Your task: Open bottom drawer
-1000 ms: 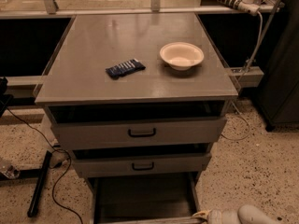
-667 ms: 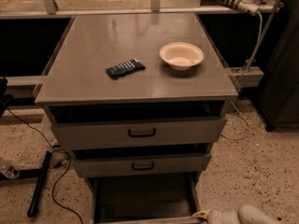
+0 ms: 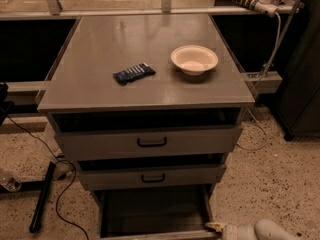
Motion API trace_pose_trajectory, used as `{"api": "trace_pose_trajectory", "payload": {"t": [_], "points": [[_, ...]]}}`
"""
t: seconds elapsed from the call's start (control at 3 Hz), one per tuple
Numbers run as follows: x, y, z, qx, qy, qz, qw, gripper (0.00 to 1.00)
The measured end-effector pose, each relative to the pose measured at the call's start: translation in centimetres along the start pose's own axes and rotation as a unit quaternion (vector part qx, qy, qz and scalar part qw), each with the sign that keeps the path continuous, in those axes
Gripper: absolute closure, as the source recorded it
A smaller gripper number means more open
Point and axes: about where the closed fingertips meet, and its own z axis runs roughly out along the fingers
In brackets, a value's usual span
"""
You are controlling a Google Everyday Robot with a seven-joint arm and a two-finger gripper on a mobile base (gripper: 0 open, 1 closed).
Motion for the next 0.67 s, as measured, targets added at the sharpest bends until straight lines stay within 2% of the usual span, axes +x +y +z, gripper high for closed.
{"api": "trace_pose_trajectory", "payload": {"t": [0.33, 0.67], "points": [[0.00, 0.00, 0.00, 0.000, 0.000, 0.000, 1.0000, 0.00], [0.00, 0.00, 0.01, 0.000, 0.000, 0.000, 1.0000, 0.00]]}}
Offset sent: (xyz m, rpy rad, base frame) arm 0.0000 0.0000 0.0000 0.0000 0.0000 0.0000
